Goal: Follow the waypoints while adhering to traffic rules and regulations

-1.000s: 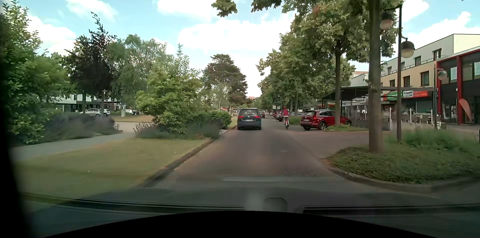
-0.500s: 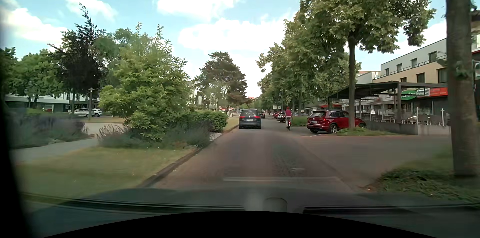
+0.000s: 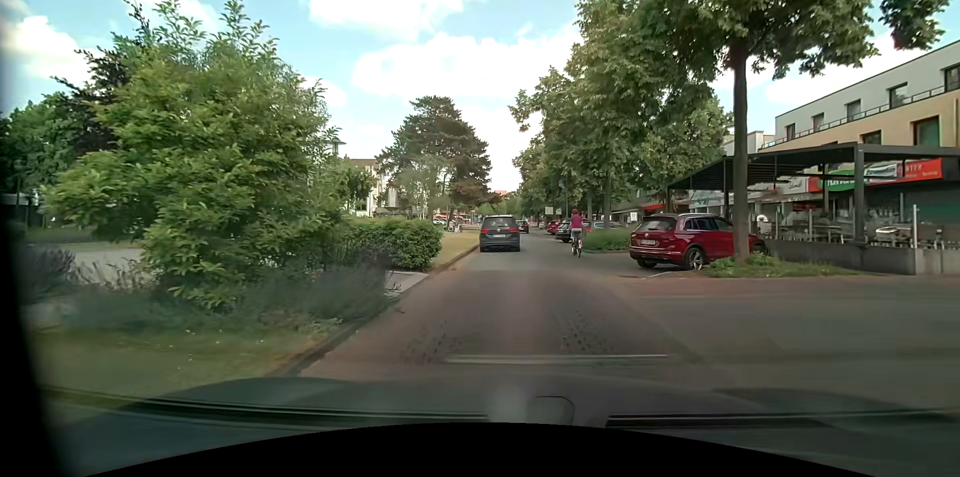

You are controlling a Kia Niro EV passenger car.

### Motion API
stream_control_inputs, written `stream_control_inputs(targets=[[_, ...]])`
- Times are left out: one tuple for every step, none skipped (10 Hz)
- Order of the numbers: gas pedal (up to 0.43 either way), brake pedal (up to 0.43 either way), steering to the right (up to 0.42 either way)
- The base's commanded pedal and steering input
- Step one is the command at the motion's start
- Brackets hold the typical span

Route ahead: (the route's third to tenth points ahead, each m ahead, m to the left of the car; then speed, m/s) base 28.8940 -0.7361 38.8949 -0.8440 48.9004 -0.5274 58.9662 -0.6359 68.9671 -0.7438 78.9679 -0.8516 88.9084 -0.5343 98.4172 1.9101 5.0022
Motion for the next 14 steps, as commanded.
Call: stream_control_inputs(targets=[[0.13,0.006,0.012],[0.13,0.006,0.013],[0.13,0.006,0.013],[0.13,0.006,0.014],[0.118,0.006,0.014],[0.118,0.006,0.014],[0.118,0.006,0.014],[0.118,0.006,0.014],[0.118,0.006,0.014],[0.118,0.006,0.014],[0.118,0.006,0.014],[0.118,0.006,0.014],[0.118,0.006,0.013],[0.11,0.006,0.013]])
